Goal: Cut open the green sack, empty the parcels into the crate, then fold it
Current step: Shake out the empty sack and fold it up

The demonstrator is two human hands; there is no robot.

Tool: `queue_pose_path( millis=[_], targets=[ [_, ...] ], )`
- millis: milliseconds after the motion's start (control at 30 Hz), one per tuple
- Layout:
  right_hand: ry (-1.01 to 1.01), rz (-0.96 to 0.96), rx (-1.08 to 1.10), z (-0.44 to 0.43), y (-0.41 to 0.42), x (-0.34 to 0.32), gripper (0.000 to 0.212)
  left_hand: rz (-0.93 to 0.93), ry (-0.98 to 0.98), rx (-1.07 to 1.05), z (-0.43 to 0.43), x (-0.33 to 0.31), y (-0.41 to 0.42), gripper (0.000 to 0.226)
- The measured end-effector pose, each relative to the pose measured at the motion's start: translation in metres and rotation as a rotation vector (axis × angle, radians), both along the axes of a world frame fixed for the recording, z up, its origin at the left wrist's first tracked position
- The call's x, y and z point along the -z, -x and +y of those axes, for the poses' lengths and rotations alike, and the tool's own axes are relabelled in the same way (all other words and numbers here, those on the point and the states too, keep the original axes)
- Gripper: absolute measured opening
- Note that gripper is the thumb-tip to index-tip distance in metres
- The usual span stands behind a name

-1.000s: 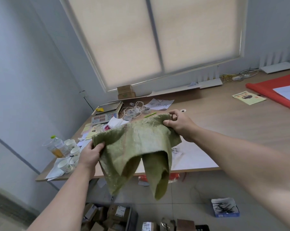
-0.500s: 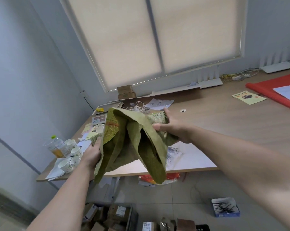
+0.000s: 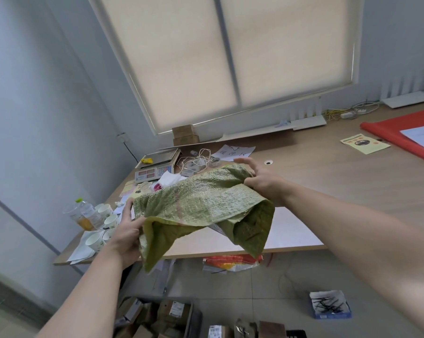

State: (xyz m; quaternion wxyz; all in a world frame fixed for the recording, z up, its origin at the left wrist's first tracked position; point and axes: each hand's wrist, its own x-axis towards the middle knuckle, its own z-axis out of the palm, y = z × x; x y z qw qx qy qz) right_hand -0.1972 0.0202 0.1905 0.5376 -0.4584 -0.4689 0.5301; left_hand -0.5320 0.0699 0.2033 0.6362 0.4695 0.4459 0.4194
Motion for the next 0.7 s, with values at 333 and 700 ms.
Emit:
queue_pose_path(
  millis=[333, 700],
  targets=[
    [0.083, -0.032, -0.001, -0.002, 0.009, -0.004, 0.020, 0.044, -0.115, -0.149, -0.005, -0.019, -0.010, 0.028],
    [-0.006, -0.740, -0.130, -0.009, 0.000, -0.006, 0.082, 0.141, 0.034, 0.114, -0.008, -0.025, 0.003, 0.031]
  ],
)
